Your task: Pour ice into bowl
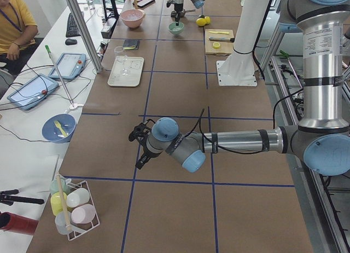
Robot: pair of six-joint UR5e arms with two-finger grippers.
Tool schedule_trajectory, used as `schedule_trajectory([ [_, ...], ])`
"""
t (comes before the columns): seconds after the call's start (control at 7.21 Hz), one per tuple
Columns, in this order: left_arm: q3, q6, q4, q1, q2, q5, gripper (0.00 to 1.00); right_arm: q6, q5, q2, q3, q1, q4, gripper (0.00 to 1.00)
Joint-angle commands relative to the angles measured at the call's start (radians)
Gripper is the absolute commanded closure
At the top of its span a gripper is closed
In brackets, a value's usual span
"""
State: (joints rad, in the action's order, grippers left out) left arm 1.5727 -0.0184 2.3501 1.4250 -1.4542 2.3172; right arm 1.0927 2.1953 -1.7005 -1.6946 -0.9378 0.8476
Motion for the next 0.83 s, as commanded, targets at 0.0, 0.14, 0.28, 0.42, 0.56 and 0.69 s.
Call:
schedule_trajectory([
  [0.0,0.000,0.000,0.000,0.000,0.000,0.001,0.00,0.009,0.004,-0.007,0.003,0.013,-0.013,0.86],
  [0.14,0.001,0.000,0.002,0.000,0.000,-0.001,0.00,0.007,-0.002,-0.005,0.003,0.017,-0.012,0.43],
  [0.28,0.001,0.000,0.000,0.000,0.000,-0.001,0.00,0.007,0.000,-0.008,0.000,0.016,-0.013,0.00],
  [0.42,0.004,0.000,0.002,0.000,0.000,-0.001,0.00,0.001,-0.002,-0.013,-0.008,0.013,-0.013,0.00],
  [0.56,0.004,-0.002,0.000,0.000,0.000,-0.001,0.00,-0.011,0.001,-0.045,-0.031,0.010,-0.016,0.00],
  [0.69,0.004,-0.002,0.002,0.000,0.000,-0.002,0.00,-0.014,0.017,-0.066,-0.065,-0.022,-0.013,0.00],
])
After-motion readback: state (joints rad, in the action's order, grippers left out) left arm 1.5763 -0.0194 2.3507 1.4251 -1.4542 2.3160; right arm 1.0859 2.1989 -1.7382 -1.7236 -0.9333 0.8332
